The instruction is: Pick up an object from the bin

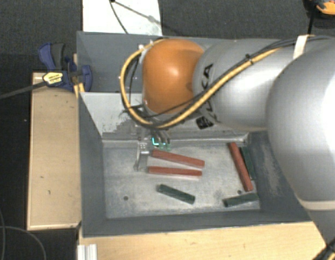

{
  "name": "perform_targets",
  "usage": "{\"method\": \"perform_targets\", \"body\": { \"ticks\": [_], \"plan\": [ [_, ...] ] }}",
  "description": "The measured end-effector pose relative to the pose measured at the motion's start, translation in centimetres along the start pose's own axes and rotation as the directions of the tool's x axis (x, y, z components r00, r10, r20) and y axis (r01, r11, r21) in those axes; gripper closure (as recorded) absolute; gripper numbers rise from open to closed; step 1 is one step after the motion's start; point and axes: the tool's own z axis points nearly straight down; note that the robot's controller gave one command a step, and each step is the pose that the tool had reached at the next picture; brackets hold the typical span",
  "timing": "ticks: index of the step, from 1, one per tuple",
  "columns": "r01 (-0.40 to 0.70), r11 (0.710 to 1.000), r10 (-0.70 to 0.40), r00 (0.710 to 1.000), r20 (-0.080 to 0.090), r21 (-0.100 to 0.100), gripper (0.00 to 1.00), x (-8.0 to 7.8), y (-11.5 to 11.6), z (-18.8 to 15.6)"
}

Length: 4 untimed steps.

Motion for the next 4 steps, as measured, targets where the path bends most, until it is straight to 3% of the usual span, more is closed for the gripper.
{"method": "perform_targets", "body": {
  "ticks": [1,3,4],
  "plan": [
    [-0.004,1.0,0.004,1.0,0.008,-0.002,0.0,-0.2,-0.1,-0.5],
    [-0.006,1.0,0.006,1.0,0.008,-0.001,0.0,-0.2,-0.1,-0.5],
    [0.033,0.999,-0.033,0.999,0.004,0.0,0.0,0.7,-1.4,-4.2]
  ]
}}
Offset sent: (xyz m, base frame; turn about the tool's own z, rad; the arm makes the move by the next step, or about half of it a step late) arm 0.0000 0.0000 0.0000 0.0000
